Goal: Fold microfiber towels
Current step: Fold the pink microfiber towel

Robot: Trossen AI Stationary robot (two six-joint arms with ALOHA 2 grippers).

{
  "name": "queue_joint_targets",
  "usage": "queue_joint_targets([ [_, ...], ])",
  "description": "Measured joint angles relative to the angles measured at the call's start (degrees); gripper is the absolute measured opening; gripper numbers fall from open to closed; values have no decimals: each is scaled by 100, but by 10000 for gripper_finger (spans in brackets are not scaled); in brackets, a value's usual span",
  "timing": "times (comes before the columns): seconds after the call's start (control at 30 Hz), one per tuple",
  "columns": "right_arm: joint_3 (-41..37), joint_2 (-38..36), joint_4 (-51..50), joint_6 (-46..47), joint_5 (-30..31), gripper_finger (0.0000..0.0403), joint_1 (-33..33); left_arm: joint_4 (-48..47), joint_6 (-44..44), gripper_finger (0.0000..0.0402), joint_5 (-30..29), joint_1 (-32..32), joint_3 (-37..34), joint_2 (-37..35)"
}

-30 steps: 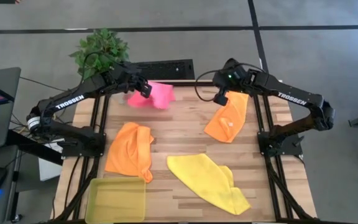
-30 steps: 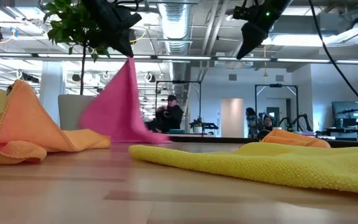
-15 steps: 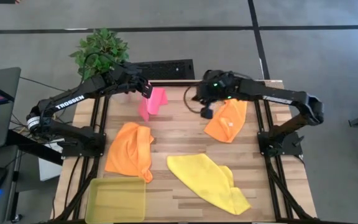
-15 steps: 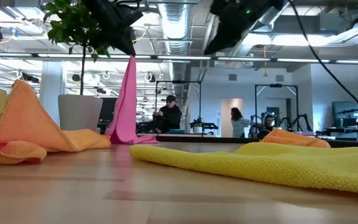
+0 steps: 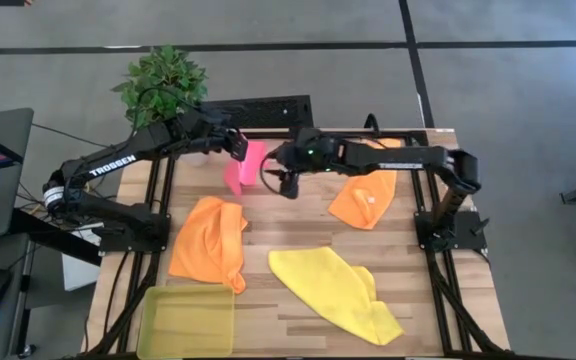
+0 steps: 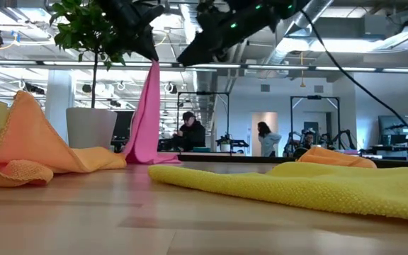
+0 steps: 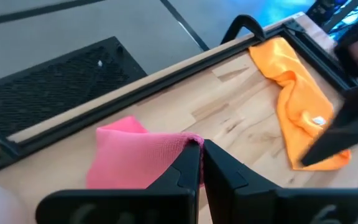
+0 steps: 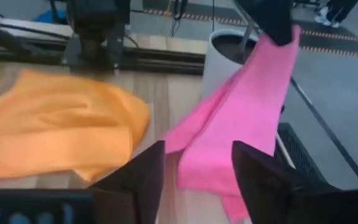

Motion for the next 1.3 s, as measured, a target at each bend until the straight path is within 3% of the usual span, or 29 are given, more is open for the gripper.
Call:
queue_joint_targets([
  [0.13, 163, 433, 685, -303, 464, 238, 144, 114, -90, 0, 167, -142, 3, 0],
  [0.4, 273, 687, 1388, -165, 1206, 237, 214, 90, -180, 0, 182, -237, 192, 0],
  [0.7, 276, 683, 1556, -144, 1498, 228, 136, 88, -153, 0, 269, -257, 410, 0],
  [1.3, 271, 679, 1705, -142, 1514, 201, 59, -4, -61, 0, 269, -434, 435, 0],
])
